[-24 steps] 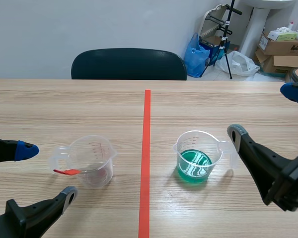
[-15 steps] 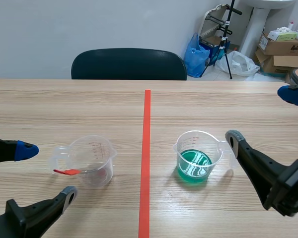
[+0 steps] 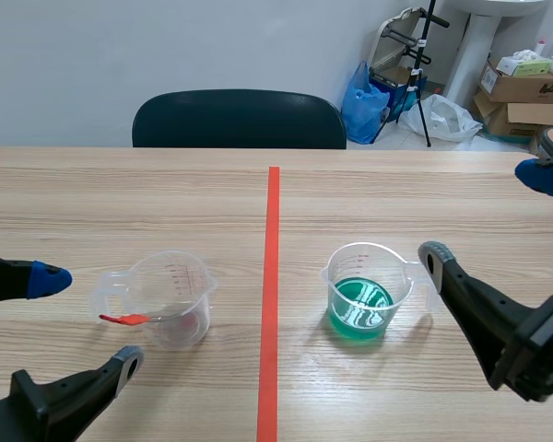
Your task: Do the redox reaction experiment
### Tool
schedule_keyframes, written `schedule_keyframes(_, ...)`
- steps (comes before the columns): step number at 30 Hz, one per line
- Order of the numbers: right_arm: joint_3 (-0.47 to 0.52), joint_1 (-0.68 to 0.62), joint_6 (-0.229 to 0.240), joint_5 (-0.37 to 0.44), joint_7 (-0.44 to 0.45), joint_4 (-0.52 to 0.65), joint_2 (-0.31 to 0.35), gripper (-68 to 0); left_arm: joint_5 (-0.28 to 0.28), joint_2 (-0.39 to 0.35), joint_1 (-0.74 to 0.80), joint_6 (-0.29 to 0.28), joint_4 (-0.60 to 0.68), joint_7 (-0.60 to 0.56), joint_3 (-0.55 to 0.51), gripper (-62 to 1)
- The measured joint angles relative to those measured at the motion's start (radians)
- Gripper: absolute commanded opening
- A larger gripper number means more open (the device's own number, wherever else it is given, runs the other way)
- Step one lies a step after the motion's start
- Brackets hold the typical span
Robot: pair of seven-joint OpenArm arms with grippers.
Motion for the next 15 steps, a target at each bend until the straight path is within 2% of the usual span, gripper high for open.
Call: schedule_keyframes(15, 0.0, 0.0, 0.0, 0.0, 0.0, 0.0, 0.0, 0.4, 0.0, 0.0, 0.0, 0.0, 0.0, 0.0, 0.0, 1.4)
